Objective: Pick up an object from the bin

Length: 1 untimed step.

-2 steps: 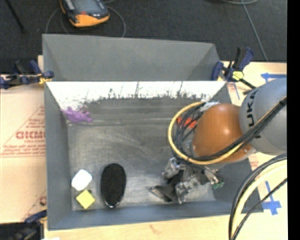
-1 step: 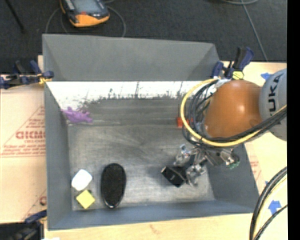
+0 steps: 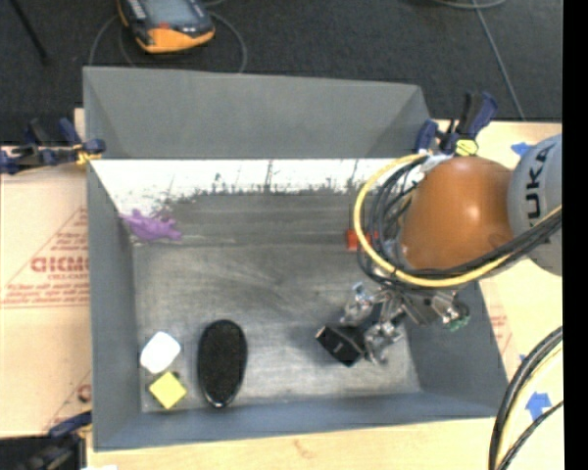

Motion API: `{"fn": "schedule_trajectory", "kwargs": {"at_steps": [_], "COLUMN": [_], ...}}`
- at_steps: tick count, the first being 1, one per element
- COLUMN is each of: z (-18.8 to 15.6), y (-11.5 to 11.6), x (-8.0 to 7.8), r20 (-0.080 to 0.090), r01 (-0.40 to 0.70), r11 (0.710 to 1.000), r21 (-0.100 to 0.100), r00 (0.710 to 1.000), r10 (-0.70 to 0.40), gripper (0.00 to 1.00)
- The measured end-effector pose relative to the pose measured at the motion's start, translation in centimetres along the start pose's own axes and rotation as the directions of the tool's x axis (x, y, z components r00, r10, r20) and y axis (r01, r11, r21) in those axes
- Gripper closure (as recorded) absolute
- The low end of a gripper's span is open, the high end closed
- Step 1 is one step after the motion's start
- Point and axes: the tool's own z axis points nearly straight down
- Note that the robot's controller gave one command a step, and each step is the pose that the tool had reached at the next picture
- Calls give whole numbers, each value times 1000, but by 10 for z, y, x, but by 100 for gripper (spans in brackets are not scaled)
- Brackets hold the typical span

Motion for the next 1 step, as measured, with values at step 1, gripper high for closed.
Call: {"fn": "schedule_trajectory", "kwargs": {"at_steps": [1], "z": [-81], "y": [-4], "x": [30], "r20": [-1], "r01": [35], "r11": [999], "r21": [-1], "r00": [999], "r10": [-35], "gripper": [100]}}
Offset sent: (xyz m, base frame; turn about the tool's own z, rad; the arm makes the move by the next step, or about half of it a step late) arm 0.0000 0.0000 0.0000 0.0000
